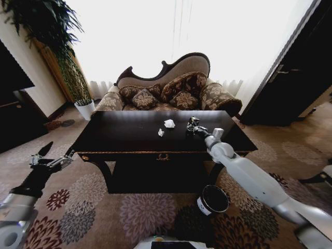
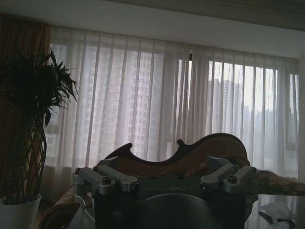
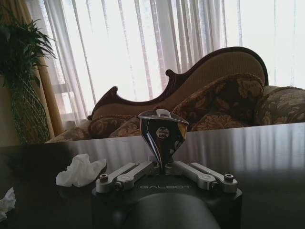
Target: Move to the front of the table and place the trash on the table into the trash bin.
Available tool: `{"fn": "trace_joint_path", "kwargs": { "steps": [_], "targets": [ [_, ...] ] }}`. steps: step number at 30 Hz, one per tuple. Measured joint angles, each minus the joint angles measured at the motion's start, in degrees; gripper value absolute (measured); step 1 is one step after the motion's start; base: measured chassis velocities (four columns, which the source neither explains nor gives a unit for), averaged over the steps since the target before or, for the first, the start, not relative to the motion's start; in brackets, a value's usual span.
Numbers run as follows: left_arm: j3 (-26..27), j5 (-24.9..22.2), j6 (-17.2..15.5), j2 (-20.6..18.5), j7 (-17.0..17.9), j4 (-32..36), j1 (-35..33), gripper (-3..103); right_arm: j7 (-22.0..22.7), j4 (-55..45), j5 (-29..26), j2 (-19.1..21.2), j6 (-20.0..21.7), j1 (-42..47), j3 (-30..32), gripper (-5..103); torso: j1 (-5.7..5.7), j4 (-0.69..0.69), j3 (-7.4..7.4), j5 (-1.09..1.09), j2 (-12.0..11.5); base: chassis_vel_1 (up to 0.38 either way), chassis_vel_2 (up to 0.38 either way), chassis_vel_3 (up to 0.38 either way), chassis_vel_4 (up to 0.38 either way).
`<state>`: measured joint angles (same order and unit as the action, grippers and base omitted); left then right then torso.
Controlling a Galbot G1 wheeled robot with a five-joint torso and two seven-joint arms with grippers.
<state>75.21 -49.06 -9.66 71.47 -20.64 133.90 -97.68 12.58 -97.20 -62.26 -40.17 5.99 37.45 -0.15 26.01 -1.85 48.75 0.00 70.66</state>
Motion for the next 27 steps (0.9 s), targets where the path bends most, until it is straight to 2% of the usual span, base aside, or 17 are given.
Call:
{"fn": "trace_joint_path", "kwargs": {
  "steps": [1,2,4,5,8,10,12,15,16,19,21,23,27],
  "targets": [
    [-0.2,-0.1,0.0,0.0,0.1,-0.2,0.4,100,0.1,-3.5,-0.2,2.0,0.3,4.8,3.9,0,0.00,-0.02,-0.01,-0.04,0.0,0.000,0.000,0.000,0.000],
    [-0.2,-0.1,0.0,0.0,0.1,-0.2,0.4,100,0.1,-3.5,-0.2,2.0,0.3,4.8,3.9,0,0.00,-0.02,-0.01,-0.04,0.0,0.000,0.000,0.000,0.000],
    [-0.7,-0.1,0.0,0.0,0.1,-0.3,0.9,100,0.1,-8.1,0.2,3.4,0.8,12.4,9.9,0,0.00,-0.05,-0.01,0.02,0.0,0.000,0.000,0.000,0.000],
    [-0.7,-0.1,0.0,0.0,0.1,-0.3,0.9,100,0.1,-8.1,0.2,3.4,0.8,12.4,9.9,0,0.00,-0.05,-0.01,0.02,0.0,0.000,0.000,0.000,0.000],
    [-0.9,-0.1,0.0,0.7,0.1,0.2,1.1,100,0.8,-13.6,2.7,3.1,0.7,20.4,16.6,0,-0.01,-0.02,0.00,0.00,0.0,0.000,0.000,0.000,0.000],
    [-0.8,-0.1,0.0,0.9,0.1,0.3,1.2,100,0.9,-15.1,3.0,2.8,0.7,22.4,18.3,0,-0.01,0.00,-0.01,0.00,0.0,0.000,0.000,0.000,0.000],
    [-0.8,-0.1,0.0,1.0,0.1,0.4,1.5,100,1.5,-19.1,3.2,2.0,1.1,27.6,22.8,0,0.00,0.01,0.00,-0.01,0.0,0.000,0.000,0.000,0.000],
    [-0.9,-0.2,0.0,1.2,0.2,0.4,2.0,100,1.9,-24.5,3.2,0.0,1.7,36.5,29.9,0,-0.01,-0.01,0.00,0.00,0.0,0.000,0.000,0.000,0.000],
    [-0.9,-0.2,0.0,1.2,0.2,0.4,2.0,100,1.9,-24.5,3.2,0.0,1.7,36.5,29.9,0,-0.01,-0.01,0.00,0.00,0.0,0.000,0.000,0.000,0.000],
    [-1.0,-0.6,0.1,1.2,0.2,0.1,2.6,100,1.4,-28.0,3.2,-3.3,1.6,43.2,36.8,0,-0.01,-0.01,-0.01,-0.01,0.0,0.000,0.000,0.000,0.000],
    [-1.1,-0.9,0.1,1.1,0.2,-0.2,2.9,100,-0.3,-29.6,3.4,-6.3,0.1,47.9,41.5,0,-0.01,0.00,-0.01,-0.01,0.0,0.000,0.000,0.000,0.000],
    [-1.1,-1.1,0.1,0.9,0.2,-0.3,3.1,100,-1.4,-30.2,3.7,-7.6,-0.9,49.9,43.4,0,-0.01,0.00,-0.01,-0.01,0.0,0.000,0.000,0.000,0.000],
    [-0.7,-1.4,0.3,0.8,0.2,-0.6,3.1,100,-5.0,-30.8,4.9,-11.9,-6.1,58.2,48.4,0,-0.01,-0.04,-0.01,-0.01,0.0,0.000,0.000,0.000,0.000]
  ]
}}
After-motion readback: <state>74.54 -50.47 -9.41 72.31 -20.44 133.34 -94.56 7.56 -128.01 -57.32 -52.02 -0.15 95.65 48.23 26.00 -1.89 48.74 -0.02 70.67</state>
